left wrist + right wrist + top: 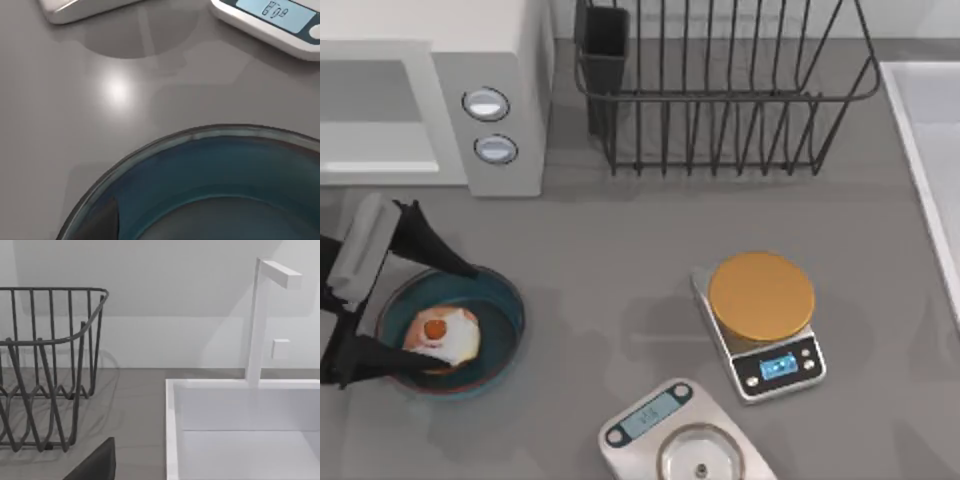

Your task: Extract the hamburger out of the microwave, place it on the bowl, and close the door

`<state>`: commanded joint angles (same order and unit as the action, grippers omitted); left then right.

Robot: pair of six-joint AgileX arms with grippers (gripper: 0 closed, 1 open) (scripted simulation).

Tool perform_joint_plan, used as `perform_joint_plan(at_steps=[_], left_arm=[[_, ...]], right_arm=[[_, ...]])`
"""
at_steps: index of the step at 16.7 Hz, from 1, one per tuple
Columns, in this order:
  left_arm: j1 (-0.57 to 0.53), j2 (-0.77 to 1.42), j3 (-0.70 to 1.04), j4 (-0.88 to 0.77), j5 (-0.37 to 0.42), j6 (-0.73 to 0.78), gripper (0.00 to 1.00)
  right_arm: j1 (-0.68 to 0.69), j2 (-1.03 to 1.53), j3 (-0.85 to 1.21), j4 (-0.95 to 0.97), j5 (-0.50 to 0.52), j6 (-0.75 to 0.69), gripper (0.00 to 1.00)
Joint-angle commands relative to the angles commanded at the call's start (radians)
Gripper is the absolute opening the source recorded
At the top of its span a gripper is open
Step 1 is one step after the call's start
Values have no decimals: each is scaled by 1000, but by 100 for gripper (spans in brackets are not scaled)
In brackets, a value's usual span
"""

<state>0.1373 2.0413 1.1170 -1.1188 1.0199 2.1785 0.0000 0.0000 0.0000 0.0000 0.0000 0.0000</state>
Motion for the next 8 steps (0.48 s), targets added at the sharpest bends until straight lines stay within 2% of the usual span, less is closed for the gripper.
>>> perform_joint_plan(at_steps=[4,8], left_arm=[[-15,-341,-136,232,-188,-353,100],[-38,-802,-337,495,-412,-856,100]], right_arm=[[0,0,0,0,0,0,100],[0,0,0,0,0,0,100]])
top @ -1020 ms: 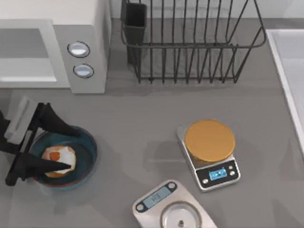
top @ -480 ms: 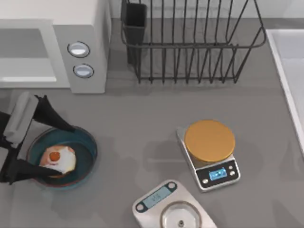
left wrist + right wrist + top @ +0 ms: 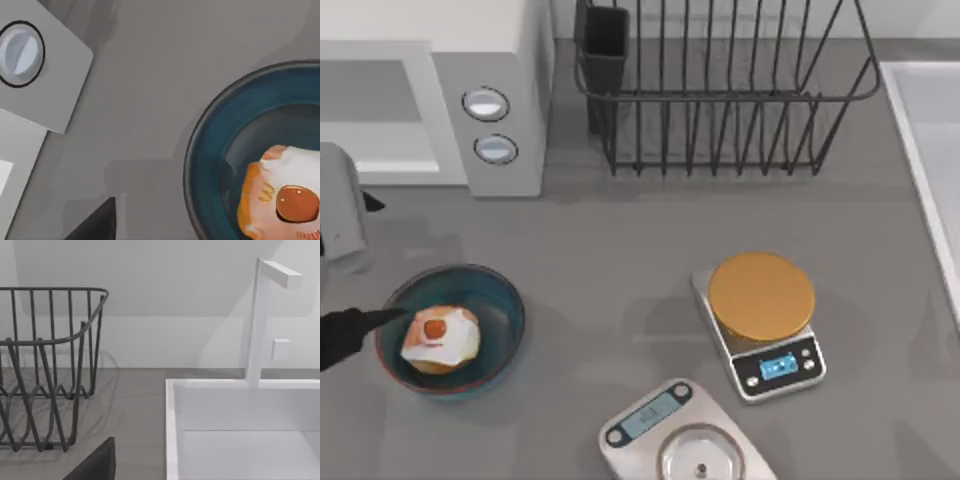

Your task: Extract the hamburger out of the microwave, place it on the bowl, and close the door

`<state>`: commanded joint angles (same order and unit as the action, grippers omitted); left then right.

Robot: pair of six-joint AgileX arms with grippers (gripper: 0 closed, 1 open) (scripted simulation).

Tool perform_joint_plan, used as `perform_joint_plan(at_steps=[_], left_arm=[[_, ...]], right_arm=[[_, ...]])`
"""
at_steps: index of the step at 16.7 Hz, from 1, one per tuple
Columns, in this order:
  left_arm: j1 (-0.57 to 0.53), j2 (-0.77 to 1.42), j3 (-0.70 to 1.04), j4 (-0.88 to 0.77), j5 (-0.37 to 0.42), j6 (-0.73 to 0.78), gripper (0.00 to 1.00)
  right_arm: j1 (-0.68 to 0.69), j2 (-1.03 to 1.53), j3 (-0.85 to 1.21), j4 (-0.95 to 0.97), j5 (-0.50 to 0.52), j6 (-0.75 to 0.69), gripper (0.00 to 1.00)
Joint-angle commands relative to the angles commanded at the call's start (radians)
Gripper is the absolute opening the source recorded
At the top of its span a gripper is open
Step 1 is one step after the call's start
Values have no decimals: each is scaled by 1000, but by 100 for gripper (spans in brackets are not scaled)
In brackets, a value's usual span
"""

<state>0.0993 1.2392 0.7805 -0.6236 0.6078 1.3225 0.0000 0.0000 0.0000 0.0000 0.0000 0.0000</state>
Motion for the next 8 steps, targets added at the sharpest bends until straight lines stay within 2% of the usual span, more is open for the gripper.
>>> perform_joint_plan(at_steps=[5,8], left_arm=[[-39,-603,-314,310,-284,-664,100],[-63,-896,-501,455,-427,-967,100]], right_arm=[[0,0,0,0,0,0,100],[0,0,0,0,0,0,100]])
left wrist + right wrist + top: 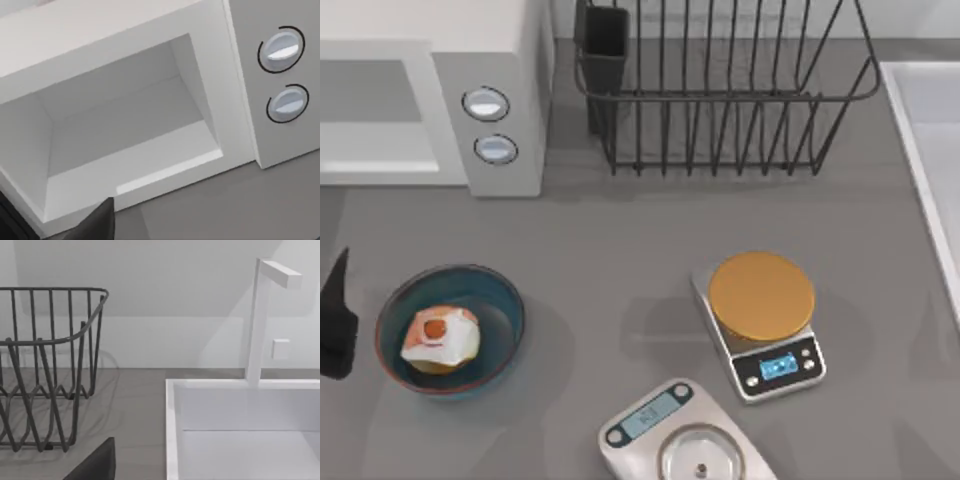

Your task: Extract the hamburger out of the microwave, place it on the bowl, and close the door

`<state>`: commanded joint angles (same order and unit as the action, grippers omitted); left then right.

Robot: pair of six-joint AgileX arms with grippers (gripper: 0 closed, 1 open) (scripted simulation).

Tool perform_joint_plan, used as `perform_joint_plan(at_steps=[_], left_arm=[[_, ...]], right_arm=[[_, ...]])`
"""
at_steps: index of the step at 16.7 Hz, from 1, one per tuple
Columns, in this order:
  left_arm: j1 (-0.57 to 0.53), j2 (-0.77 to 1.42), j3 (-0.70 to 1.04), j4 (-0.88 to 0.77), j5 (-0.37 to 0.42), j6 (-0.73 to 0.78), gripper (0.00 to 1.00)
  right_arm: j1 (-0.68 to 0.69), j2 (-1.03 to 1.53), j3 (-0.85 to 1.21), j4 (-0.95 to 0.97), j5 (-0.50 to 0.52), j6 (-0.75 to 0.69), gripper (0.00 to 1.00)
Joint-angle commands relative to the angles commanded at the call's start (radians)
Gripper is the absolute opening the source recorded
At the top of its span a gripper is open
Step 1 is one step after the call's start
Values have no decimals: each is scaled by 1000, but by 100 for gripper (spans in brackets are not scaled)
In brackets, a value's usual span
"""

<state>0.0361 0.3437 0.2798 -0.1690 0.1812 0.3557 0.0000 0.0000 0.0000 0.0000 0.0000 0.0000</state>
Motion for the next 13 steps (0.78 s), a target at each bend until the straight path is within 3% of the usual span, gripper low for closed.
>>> perform_joint_plan(at_steps=[3,6,12,13], left_arm=[[-20,-205,-156,101,-106,-212,100],[-33,-319,-256,157,-168,-330,100],[-36,-344,-280,169,-181,-356,100],[-36,-344,-280,169,-181,-356,92]], right_arm=[[0,0,0,0,0,0,100],[0,0,0,0,0,0,100],[0,0,0,0,0,0,100],[0,0,0,0,0,0,100]])
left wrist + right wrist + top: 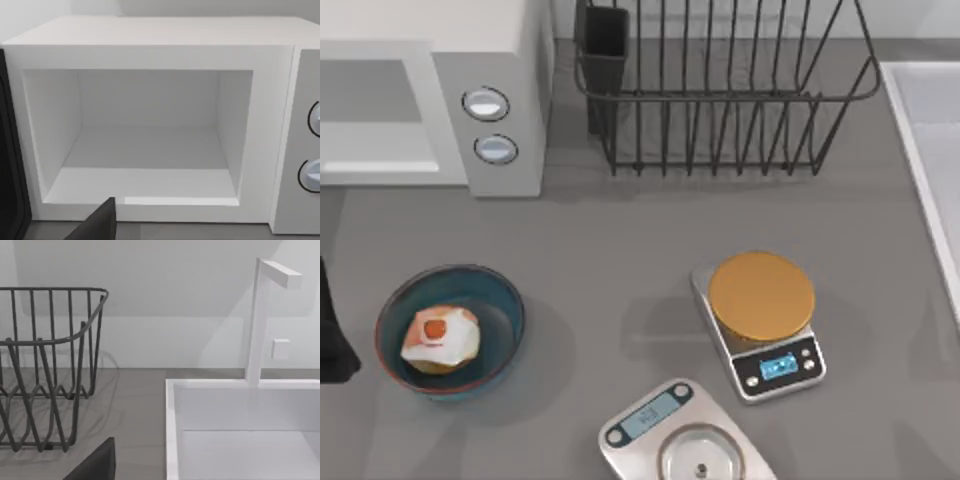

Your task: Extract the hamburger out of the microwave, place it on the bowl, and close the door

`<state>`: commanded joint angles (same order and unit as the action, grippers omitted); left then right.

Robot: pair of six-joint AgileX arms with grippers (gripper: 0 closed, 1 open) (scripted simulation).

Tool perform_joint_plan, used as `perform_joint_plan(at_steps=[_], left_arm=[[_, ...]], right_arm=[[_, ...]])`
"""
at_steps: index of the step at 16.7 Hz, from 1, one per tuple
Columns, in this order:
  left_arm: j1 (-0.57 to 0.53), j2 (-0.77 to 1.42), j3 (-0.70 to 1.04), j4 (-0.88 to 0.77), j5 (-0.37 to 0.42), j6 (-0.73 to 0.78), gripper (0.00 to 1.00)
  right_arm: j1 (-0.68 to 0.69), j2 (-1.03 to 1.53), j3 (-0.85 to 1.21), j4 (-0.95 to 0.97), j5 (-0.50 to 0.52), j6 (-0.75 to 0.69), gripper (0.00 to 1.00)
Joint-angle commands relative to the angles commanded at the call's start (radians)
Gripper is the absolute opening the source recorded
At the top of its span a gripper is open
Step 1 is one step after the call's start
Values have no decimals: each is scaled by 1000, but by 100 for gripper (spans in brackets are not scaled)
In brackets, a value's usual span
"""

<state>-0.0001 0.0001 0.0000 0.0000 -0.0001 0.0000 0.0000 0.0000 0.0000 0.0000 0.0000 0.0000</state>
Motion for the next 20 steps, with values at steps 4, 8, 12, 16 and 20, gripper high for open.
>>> perform_joint_plan(at_steps=[4,8,12,16,20], left_arm=[[0,0,0,0,0,0,62],[0,0,0,0,0,0,32],[0,0,0,0,0,0,2],[0,0,0,0,0,0,0],[0,0,0,0,0,0,0]], right_arm=[[0,0,0,0,0,0,100],[0,0,0,0,0,0,100],[0,0,0,0,0,0,100],[0,0,0,0,0,0,100],[0,0,0,0,0,0,100]])
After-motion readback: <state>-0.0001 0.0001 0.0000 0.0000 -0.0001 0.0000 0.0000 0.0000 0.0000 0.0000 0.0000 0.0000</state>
